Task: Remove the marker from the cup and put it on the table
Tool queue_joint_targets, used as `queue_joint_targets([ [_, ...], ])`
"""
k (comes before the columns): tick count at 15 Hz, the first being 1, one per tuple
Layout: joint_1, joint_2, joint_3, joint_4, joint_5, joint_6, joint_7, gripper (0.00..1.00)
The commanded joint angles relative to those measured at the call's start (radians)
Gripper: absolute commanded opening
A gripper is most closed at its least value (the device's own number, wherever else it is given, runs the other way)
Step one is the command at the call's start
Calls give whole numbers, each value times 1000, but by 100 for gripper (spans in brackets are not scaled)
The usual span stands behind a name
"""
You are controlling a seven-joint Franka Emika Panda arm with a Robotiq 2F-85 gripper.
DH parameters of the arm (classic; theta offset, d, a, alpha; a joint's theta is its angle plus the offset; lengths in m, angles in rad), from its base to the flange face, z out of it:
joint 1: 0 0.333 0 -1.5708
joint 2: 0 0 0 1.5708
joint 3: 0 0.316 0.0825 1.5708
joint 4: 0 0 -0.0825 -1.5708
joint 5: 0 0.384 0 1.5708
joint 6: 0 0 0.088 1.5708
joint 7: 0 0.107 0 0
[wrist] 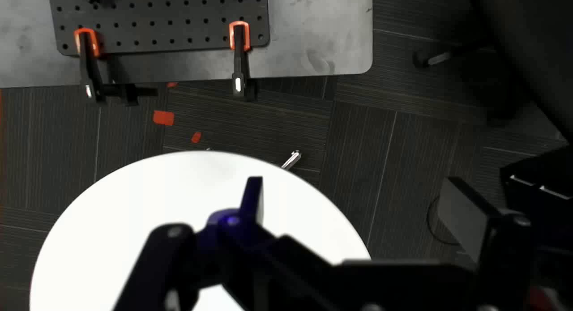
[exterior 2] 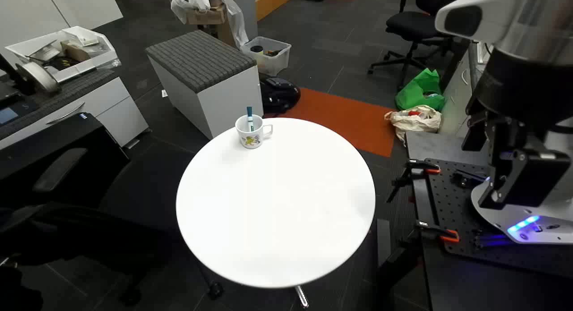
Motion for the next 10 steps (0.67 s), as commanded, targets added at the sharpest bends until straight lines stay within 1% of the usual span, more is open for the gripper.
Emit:
queue_joint_targets([
  [1,-2,0,1,1,0,-2,-1,100],
  [7,-2,0,1,1,0,-2,-1,100],
  [10,-13,0,0,6,-5,20,11,100],
])
